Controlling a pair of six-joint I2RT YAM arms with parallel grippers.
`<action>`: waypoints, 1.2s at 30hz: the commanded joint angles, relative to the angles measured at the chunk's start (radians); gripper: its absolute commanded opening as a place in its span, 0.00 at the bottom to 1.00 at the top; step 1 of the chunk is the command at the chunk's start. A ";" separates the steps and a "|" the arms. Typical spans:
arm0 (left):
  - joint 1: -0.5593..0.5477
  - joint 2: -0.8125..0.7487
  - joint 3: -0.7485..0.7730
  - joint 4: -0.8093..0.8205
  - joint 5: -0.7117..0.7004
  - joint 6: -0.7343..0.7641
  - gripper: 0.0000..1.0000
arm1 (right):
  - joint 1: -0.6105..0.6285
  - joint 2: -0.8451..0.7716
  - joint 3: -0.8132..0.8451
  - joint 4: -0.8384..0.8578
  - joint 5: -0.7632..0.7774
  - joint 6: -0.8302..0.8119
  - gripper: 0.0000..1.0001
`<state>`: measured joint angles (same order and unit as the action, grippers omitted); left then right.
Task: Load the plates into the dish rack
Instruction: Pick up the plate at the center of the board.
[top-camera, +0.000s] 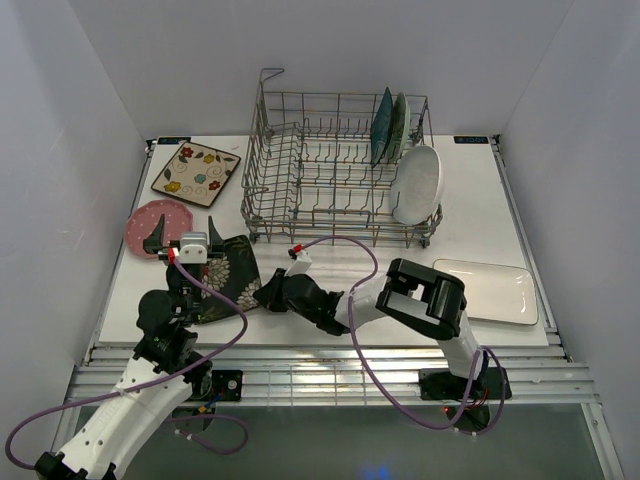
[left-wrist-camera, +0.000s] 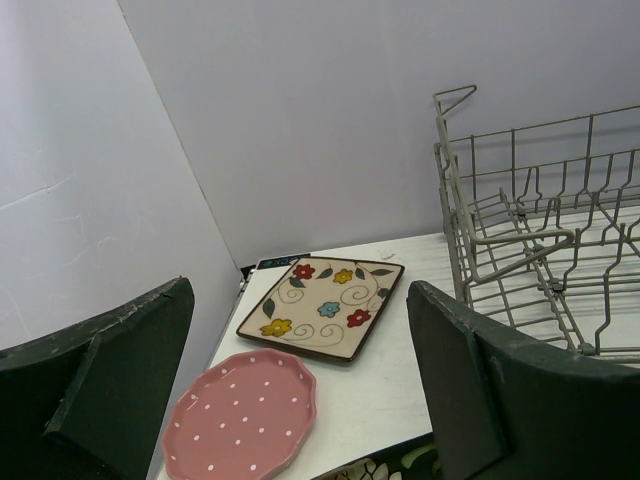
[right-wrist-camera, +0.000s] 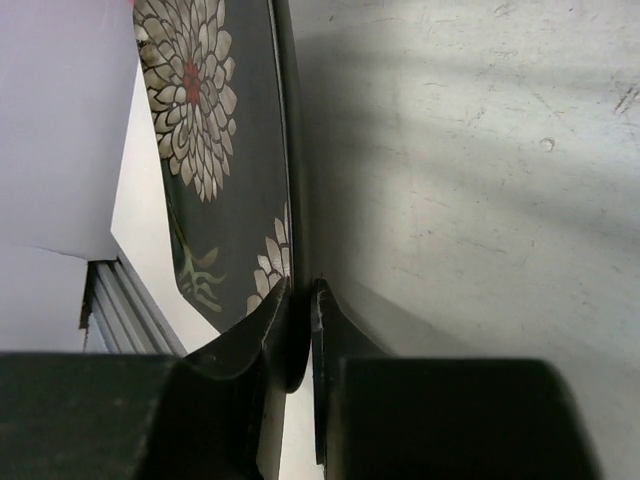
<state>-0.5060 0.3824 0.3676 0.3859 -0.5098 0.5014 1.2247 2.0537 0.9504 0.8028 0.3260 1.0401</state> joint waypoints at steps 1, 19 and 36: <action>0.000 -0.004 0.002 0.007 -0.010 0.008 0.98 | 0.025 -0.093 0.004 -0.027 0.114 -0.106 0.08; 0.000 0.006 0.002 0.007 -0.007 0.006 0.98 | 0.070 -0.294 -0.018 -0.162 0.301 -0.279 0.08; 0.000 0.001 0.002 0.007 -0.009 0.011 0.98 | 0.101 -0.463 0.004 -0.290 0.395 -0.523 0.08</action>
<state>-0.5060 0.3836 0.3676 0.3859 -0.5098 0.5064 1.3140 1.6718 0.9020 0.4194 0.6365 0.5903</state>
